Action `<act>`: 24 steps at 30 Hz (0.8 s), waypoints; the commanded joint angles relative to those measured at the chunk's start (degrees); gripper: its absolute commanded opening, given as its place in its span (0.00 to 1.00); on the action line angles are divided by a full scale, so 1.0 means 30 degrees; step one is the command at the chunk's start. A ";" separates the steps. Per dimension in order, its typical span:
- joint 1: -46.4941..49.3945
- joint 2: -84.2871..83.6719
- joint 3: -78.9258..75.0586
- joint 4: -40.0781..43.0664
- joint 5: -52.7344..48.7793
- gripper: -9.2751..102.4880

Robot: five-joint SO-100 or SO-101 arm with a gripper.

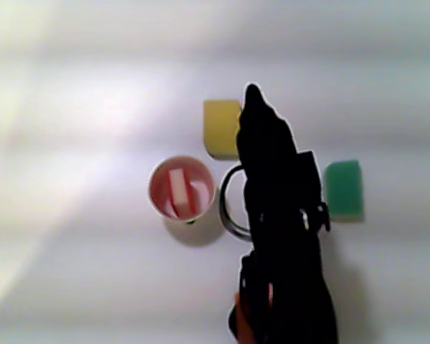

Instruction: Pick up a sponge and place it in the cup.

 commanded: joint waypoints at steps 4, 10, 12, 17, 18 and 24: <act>0.2080 0.2402 0.2461 0.0059 0.2109 0.08; 0.4893 0.4746 0.5801 -0.2256 0.2314 0.08; 0.5244 0.5596 0.6943 -0.3047 0.2637 0.08; 0.5391 0.7529 0.9258 -0.4072 0.3223 0.08; 0.5303 0.7852 0.9727 -0.4277 0.3428 0.08; 0.5010 1.0137 1.2334 -0.4453 0.4072 0.08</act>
